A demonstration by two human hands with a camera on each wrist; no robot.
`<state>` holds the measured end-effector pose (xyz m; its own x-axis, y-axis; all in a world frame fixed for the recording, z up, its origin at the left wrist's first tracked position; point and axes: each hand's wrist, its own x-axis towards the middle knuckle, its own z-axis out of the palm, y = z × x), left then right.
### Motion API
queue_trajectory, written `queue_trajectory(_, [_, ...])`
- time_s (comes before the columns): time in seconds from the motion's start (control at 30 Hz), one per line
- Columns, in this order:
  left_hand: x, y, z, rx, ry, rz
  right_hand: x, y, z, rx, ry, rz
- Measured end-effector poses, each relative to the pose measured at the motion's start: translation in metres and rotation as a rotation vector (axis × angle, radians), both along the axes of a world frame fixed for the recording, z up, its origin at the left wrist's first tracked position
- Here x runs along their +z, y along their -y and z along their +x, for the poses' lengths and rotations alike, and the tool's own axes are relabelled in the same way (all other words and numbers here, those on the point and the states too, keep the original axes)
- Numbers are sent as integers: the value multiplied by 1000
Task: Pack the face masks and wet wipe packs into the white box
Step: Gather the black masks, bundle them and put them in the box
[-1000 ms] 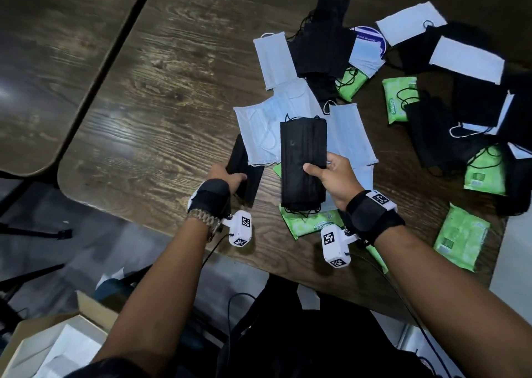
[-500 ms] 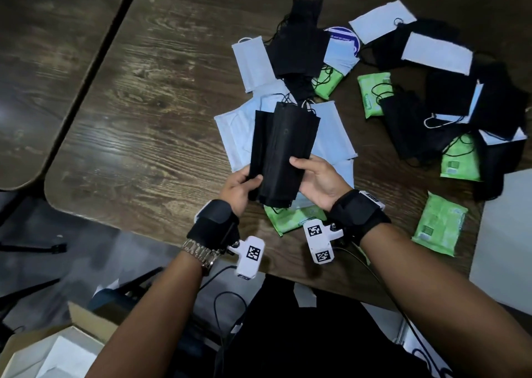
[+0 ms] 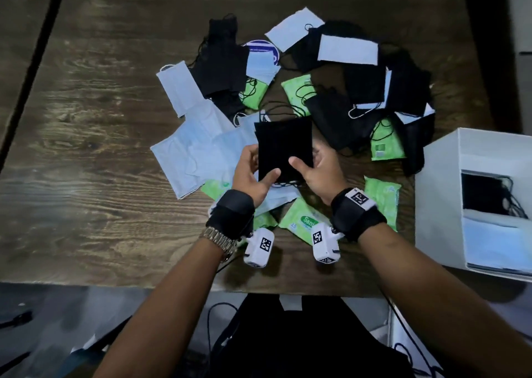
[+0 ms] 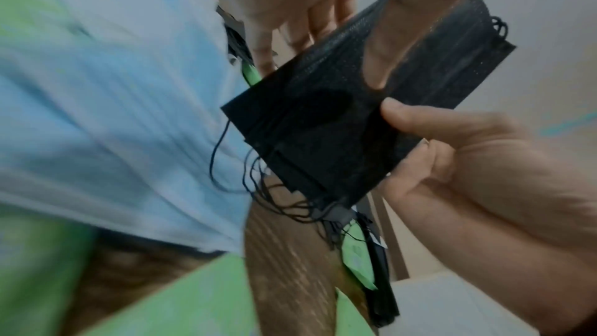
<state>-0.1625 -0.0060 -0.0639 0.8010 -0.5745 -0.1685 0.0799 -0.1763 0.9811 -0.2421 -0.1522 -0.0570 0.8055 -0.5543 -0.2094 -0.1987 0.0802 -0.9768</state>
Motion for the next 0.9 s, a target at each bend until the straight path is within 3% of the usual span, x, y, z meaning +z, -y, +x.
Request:
queue_trajectory(0.2, [-17, 89, -33, -79, 43, -36, -18, 46, -37, -203, 59, -128])
queue_trajectory(0.37, [-49, 126, -58, -57, -8, 54, -54, 64, -67, -216, -225, -163])
queue_trajectory(0.53, [-49, 148, -73, -73, -12, 96, -64, 77, -72, -220, -283, -147])
queue_trajectory(0.73, [-33, 164, -67, -13, -45, 69, -41, 99, -73, -128, -189, -296])
queue_trajectory(0.9, [18, 189, -48, -91, -1, -115, 4, 156, -91, -21, -126, -363])
